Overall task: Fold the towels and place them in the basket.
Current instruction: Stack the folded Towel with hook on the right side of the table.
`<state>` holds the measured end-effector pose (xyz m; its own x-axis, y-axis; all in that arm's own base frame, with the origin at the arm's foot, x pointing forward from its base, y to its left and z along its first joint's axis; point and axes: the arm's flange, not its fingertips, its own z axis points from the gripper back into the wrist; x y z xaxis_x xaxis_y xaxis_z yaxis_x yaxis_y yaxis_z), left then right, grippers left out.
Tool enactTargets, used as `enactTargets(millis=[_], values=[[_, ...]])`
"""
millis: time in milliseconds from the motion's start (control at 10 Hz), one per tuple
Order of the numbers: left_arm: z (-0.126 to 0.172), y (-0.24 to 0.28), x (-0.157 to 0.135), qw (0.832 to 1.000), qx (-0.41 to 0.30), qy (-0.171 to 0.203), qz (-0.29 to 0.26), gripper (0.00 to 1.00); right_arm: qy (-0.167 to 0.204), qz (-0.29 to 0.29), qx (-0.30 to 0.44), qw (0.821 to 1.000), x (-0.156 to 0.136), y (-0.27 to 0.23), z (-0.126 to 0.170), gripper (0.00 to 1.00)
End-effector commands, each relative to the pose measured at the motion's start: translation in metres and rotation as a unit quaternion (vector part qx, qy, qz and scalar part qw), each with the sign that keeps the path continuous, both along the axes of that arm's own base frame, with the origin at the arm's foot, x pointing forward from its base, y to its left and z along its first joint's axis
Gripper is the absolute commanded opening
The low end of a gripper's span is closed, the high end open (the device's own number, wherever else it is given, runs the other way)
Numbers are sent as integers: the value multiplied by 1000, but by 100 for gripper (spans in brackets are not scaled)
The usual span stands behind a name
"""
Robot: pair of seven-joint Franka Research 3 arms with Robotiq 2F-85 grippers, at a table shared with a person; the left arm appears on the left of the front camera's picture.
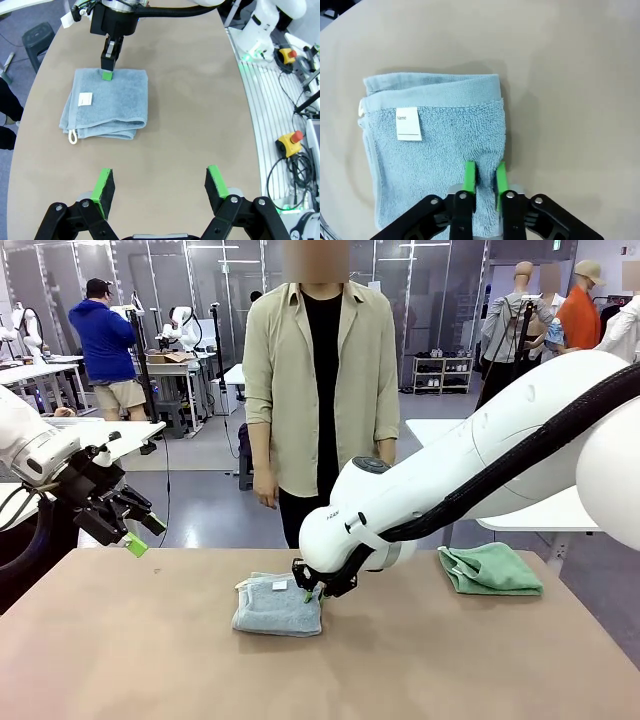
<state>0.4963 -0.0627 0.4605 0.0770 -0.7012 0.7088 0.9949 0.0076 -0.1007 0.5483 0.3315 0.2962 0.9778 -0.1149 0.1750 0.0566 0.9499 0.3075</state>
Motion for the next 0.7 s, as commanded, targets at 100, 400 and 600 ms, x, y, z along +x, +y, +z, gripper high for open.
enactTargets(millis=[100,400,600], values=[[1,1,-1,1000,4,-3,-3,92,10,-10,4,1000,4,6,1,0],[1,1,-1,1000,4,-3,-3,92,2,17,6,1000,7,-10,16,0],[1,1,-1,1000,4,-3,-3,92,-24,19,-20,999,11,-44,54,0]])
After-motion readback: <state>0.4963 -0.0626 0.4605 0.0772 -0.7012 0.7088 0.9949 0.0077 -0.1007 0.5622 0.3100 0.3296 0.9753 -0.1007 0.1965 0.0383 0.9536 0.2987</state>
